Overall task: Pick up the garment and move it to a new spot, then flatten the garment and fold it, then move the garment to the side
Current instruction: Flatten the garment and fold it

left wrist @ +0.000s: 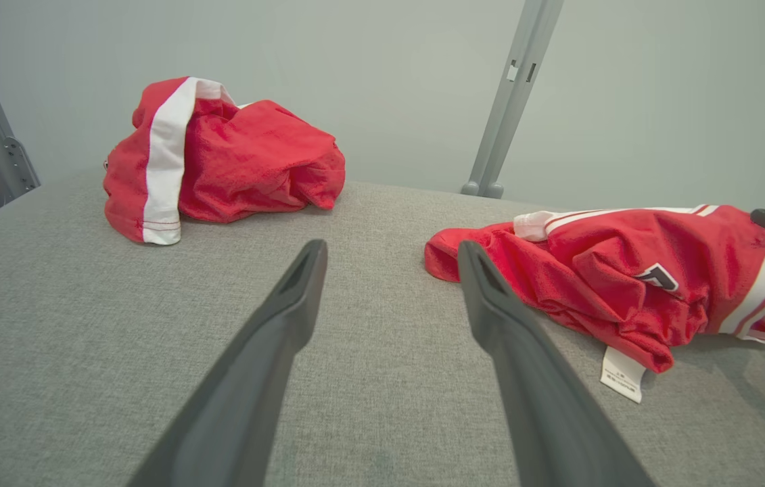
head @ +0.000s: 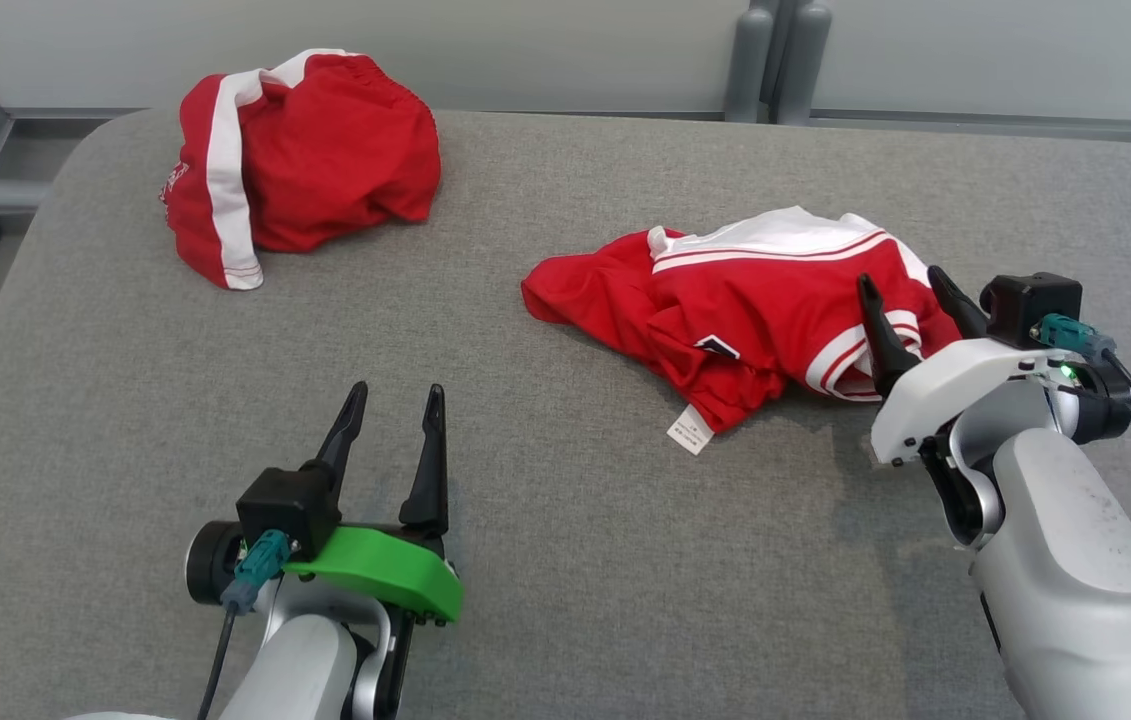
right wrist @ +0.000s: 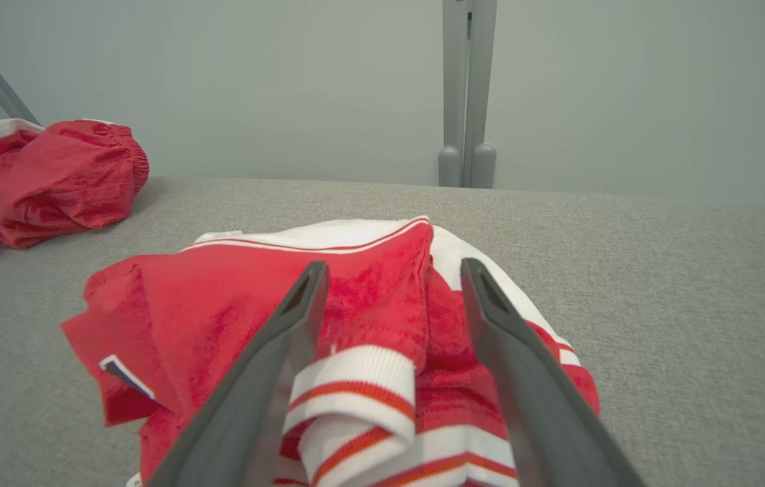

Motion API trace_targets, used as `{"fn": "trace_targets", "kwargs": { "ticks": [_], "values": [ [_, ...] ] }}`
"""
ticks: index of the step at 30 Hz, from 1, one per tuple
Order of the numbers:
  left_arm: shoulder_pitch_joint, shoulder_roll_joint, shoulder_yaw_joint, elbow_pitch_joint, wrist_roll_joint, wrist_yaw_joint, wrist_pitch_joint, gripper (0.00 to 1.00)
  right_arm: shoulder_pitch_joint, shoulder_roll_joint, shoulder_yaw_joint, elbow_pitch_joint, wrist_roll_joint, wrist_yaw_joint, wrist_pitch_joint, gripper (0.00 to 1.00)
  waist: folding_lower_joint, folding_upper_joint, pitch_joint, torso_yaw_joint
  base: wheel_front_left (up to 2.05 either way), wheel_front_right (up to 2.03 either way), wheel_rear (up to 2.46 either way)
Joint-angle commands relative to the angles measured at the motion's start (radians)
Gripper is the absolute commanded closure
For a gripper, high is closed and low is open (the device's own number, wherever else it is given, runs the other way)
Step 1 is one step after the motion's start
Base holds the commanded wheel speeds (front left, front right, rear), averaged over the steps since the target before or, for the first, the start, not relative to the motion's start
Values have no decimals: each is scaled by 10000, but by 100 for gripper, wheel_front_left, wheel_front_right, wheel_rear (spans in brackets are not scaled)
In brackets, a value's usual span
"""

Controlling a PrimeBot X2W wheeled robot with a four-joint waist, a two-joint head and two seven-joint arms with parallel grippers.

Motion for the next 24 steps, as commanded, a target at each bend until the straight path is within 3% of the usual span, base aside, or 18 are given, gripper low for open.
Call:
{"fn": "trace_targets", "kwargs": {
  "ticks": [1, 6, 7, 9, 11, 12, 17, 22, 24],
  "values": [
    [149, -22, 81, -70, 103, -68, -4, 0, -174, -89, -28, 272, 50, 5, 56, 0, 0, 106, 95, 174, 0, 0, 0],
    [376, -115, 309, -171, 281, -164, -3, 0, -559, -87, 123, 1108, 161, 5, -8, 0, 0, 106, 115, 293, 0, 0, 0],
    [426, -124, 359, -190, 305, -171, -3, 0, -609, -92, 206, 1212, 200, 5, -50, 8, 0, 106, 112, 297, 0, 0, 0],
    [497, -135, 470, -207, 363, -198, -3, 0, -693, -99, 405, 1404, 274, 5, -78, 55, 0, 106, 101, 284, 0, 0, 0],
    [524, -141, 558, -209, 397, -233, -3, 0, -797, -138, 572, 1557, 373, 5, -148, 78, 0, 106, 85, 254, 0, 0, 0],
    [530, -144, 596, -217, 435, -234, -5, 0, -836, -146, 675, 1613, 413, 5, -167, 99, 0, 106, 74, 232, 0, 0, 0],
    [666, -167, 824, -323, 516, -225, -5, 0, -1108, -203, 1130, 1387, 478, 5, -767, 100, 0, 106, 10, 30, 0, 0, 0],
    [723, -204, 916, -395, 589, -258, -3, 0, -1191, -348, 2554, 502, 607, 5, -1296, 100, 0, 106, -98, -176, 0, 0, 0],
    [762, -221, 939, -401, 595, -275, -3, 0, -922, -740, 3191, -48, 838, 3, -1375, 100, 0, 106, -149, -234, 0, 0, 0]
  ]
}}
